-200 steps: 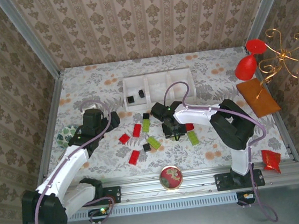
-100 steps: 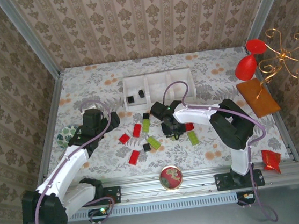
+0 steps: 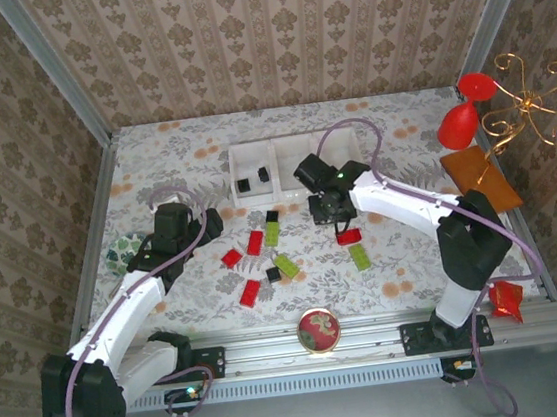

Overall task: Sort the legos into containers by color
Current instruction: Place the lego in the container.

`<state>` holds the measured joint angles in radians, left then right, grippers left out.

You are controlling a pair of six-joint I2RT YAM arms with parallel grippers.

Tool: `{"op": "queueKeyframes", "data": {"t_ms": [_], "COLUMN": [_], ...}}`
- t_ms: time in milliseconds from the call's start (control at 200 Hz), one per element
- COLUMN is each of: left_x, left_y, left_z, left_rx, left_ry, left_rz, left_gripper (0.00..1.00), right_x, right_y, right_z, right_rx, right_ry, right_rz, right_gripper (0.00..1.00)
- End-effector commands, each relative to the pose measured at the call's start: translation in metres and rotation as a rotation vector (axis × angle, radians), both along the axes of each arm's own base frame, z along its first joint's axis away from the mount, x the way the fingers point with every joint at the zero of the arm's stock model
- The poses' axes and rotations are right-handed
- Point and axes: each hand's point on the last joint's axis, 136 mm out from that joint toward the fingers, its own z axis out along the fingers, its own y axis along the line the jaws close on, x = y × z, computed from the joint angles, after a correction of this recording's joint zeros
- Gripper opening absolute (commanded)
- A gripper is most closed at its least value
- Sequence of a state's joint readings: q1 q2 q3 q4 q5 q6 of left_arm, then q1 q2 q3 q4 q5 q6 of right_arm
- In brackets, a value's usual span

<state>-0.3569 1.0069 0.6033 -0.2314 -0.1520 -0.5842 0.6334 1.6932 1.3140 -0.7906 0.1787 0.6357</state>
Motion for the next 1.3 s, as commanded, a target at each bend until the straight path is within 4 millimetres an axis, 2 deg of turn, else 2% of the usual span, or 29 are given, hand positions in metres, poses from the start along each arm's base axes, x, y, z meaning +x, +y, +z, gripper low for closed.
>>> {"op": "queueKeyframes", "data": {"t_ms": [0, 265, 565, 1005, 1295], "left_x": [0.0, -0.001, -0.001, -0.002, -0.002], "left_y": [0.001, 0.001, 0.001, 0.003, 0.003], "left_z": [-0.001, 0.0, 0.0, -0.003, -0.005], "left_rx": [-0.024, -0.031, -0.036, -0.038, -0.044], "left_ry": [0.003, 0.003, 0.004, 0.011, 0.016], "left_rz": [0.008, 0.013, 0.015, 0.02, 0.018], "left_gripper": [1.0, 1.0, 1.0, 1.0, 1.0], "right_x": [0.013, 0.045, 0.081, 0.117, 0.136], "right_y": [-0.02, -0.051, -0.073, -0.073, -0.072], "right_z": [0.02, 0.029, 0.029, 0.018, -0.001], "right_rx": [-0.023, -0.044, -0.132, -0.171, -0.196], "right_ry": [-0.044, -0.09, -0.13, -0.138, -0.122], "right_rz": [-0.01, -0.052, -0.055, -0.024, -0.009], "right_gripper": [0.15, 0.15, 0.15, 0.14, 0.15]}}
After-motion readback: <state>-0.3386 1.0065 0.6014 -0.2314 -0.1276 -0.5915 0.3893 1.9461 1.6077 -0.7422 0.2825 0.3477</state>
